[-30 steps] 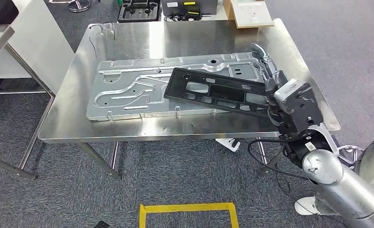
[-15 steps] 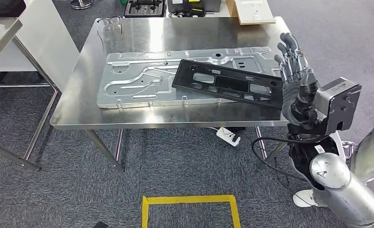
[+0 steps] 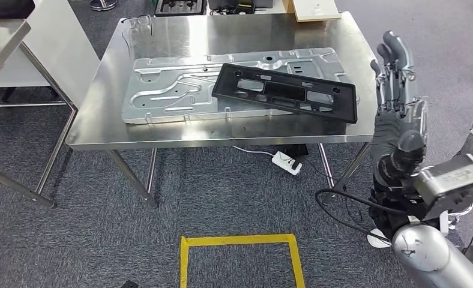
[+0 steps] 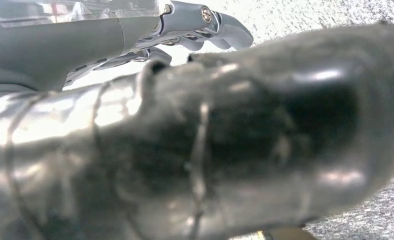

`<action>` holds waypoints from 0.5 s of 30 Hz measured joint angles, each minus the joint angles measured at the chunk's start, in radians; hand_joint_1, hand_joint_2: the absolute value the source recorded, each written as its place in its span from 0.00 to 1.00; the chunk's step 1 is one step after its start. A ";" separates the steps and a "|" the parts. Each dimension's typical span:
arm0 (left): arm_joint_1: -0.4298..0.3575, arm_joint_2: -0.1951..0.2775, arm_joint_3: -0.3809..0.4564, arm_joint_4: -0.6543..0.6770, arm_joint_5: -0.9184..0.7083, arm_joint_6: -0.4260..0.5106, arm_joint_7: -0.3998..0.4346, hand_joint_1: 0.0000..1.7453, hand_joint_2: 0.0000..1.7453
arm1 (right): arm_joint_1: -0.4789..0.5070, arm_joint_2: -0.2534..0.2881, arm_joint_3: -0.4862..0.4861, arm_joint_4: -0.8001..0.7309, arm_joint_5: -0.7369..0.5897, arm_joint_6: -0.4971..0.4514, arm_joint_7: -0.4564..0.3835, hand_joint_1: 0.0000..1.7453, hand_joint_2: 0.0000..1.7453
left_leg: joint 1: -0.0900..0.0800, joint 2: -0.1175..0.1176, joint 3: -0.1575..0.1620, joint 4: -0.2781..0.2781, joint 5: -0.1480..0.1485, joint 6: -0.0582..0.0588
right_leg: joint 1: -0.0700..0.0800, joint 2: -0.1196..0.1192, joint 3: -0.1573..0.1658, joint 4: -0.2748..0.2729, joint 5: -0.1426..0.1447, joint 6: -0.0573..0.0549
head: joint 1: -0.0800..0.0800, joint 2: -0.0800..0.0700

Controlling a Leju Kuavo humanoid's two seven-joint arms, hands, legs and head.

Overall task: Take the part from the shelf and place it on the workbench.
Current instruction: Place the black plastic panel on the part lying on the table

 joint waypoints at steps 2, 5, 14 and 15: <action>0.000 0.000 0.000 0.000 0.000 0.001 0.000 0.00 0.00 | 0.014 0.004 -0.017 -0.024 0.010 0.000 0.000 0.00 0.00 | -0.005 -0.001 0.014 -0.032 -0.002 0.009 | 0.001 0.000 -0.002 -0.002 0.013 0.012 | 0.000 0.000; 0.001 -0.001 0.000 0.000 0.001 0.001 0.000 0.00 0.00 | 0.033 0.006 -0.037 -0.048 0.013 0.000 0.003 0.00 0.00 | 0.001 0.005 -0.002 -0.039 0.022 0.033 | 0.000 0.002 -0.017 0.022 -0.014 0.027 | 0.001 0.000; 0.001 -0.002 0.000 0.000 0.001 0.002 -0.001 0.00 0.00 | 0.061 0.007 -0.068 -0.088 -0.005 0.000 0.002 0.00 0.00 | -0.008 0.010 -0.093 -0.019 0.082 0.043 | 0.004 0.005 0.068 0.090 -0.096 0.020 | 0.005 0.000; 0.001 -0.002 0.000 0.000 0.002 0.002 -0.001 0.00 0.00 | 0.062 0.007 -0.070 -0.093 -0.012 0.000 0.000 0.00 0.00 | -0.009 0.009 -0.097 -0.016 0.086 0.039 | 0.007 0.005 0.104 0.033 -0.096 0.015 | 0.005 0.000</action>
